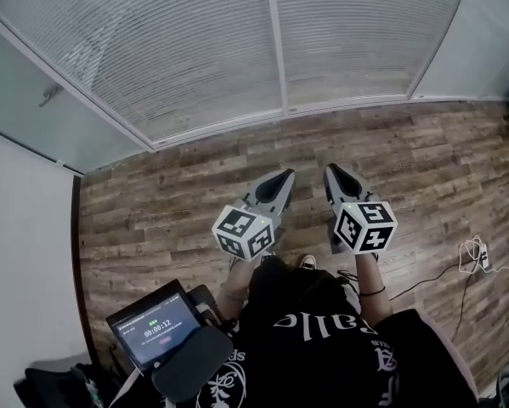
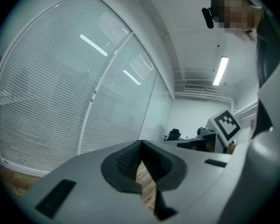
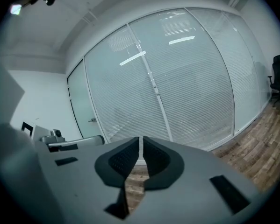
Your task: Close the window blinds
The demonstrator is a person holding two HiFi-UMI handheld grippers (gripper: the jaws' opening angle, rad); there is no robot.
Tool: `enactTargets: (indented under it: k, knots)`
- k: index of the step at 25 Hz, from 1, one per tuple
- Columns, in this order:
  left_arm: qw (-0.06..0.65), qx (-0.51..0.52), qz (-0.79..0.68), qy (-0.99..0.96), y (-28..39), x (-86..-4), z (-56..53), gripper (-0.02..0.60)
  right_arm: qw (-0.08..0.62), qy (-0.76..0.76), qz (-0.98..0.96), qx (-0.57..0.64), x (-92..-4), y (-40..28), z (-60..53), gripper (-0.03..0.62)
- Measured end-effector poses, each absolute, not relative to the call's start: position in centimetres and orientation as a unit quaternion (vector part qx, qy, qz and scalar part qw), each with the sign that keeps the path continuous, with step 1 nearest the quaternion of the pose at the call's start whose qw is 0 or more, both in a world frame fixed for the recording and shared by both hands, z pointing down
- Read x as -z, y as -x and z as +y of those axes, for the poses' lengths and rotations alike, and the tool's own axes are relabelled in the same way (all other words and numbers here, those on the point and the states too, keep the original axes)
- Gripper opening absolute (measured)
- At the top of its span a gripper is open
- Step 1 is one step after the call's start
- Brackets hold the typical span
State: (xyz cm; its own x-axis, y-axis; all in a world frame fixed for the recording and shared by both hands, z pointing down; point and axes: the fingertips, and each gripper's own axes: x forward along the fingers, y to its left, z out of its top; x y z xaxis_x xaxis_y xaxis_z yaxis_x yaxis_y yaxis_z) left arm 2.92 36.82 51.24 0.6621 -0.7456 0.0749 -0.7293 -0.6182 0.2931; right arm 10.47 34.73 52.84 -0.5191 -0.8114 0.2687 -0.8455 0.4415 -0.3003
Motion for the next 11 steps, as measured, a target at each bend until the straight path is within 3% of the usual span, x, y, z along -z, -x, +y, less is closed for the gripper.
enactTargets:
  k: [11]
  knots:
    - [0.138,0.028,-0.377,-0.915,2.1,-49.7,36.6,0.003,0.041,-0.496,-0.841,-0.211,-51.9,-4.9,35.6,0.041]
